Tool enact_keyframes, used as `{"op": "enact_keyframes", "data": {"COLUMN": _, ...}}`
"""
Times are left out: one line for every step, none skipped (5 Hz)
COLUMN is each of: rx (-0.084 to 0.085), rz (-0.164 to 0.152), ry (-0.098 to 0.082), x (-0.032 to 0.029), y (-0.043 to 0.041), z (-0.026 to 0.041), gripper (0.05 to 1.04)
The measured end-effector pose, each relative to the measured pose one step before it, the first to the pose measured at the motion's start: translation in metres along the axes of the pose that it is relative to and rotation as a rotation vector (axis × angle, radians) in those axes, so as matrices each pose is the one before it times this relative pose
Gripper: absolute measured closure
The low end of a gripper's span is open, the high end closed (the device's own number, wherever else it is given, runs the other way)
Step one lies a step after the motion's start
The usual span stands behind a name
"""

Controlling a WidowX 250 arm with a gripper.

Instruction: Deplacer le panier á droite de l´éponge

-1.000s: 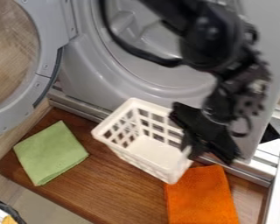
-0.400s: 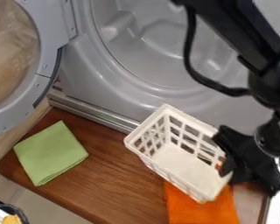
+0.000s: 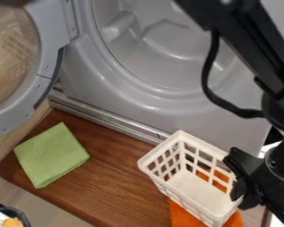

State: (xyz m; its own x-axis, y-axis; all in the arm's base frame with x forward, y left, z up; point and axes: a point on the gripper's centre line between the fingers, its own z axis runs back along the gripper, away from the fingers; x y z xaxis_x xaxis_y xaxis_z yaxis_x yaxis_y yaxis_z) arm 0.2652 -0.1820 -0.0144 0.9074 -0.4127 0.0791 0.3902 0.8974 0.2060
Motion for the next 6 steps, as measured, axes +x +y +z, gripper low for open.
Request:
{"op": "enact_keyframes", "data": {"rx": -0.0301, "rz": -0.0095, "ry": 0.0020, "x": -0.00205, "y": -0.00495, "z": -0.00286, "gripper": 0.959}}
{"op": "enact_keyframes", "data": {"rx": -0.0213, "rz": -0.0077, "ry": 0.0127, "x": -0.00454, "y": 0.00382, "z": -0.00549, "gripper": 0.762}}
{"op": "enact_keyframes", "data": {"rx": 0.0109, "rz": 0.0073, "ry": 0.0048, "x": -0.00409, "y": 0.00311, "z": -0.00259, "gripper": 0.456}}
{"op": "enact_keyframes", "data": {"rx": 0.0003, "rz": -0.0012, "ry": -0.0067, "x": 0.00106, "y": 0.00039, "z": 0.00186, "gripper": 0.157}}
{"op": "enact_keyframes", "data": {"rx": -0.0025, "rz": -0.0134, "ry": -0.0073, "x": 0.00116, "y": -0.00040, "z": 0.00000, "gripper": 0.075}}
{"op": "enact_keyframes", "data": {"rx": 0.0050, "rz": -0.0123, "ry": -0.0427, "x": 0.00498, "y": -0.00276, "z": 0.01067, "gripper": 0.079}}
